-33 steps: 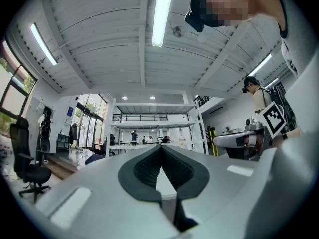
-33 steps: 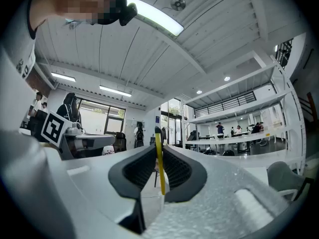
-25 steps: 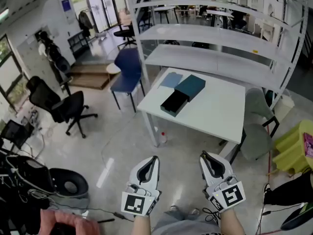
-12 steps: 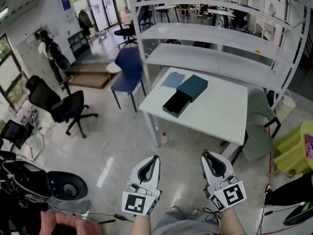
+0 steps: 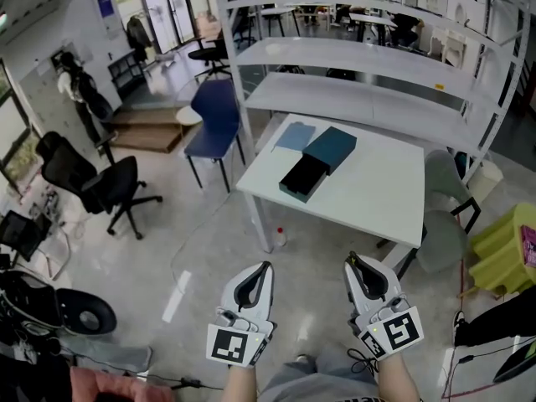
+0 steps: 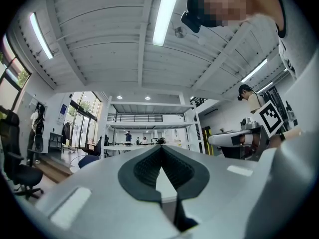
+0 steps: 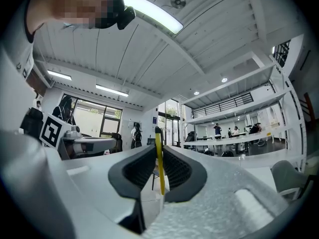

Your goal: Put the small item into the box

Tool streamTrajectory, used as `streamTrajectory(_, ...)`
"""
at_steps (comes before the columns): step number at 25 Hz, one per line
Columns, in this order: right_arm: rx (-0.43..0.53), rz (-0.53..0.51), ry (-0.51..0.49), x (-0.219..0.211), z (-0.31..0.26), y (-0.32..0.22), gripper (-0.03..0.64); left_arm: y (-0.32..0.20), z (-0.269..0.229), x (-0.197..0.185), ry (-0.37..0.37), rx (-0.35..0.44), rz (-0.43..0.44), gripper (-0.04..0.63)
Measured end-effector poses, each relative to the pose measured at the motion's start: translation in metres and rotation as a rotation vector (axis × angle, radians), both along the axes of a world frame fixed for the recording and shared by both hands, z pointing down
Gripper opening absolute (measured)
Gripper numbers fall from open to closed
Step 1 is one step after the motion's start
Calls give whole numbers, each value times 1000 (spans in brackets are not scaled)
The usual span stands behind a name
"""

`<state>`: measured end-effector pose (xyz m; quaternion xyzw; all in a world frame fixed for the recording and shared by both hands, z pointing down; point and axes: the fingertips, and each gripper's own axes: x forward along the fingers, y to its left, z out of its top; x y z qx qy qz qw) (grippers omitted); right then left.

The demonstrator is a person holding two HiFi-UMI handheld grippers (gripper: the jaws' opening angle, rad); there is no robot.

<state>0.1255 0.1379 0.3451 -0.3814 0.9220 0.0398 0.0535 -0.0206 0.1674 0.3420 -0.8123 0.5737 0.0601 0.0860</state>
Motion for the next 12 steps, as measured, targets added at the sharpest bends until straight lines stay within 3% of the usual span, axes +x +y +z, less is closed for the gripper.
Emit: streamTrajectory(12, -3, 1, -4, -14, 0, -69, 49, -64, -3, -22, -3, 17, -20, 14)
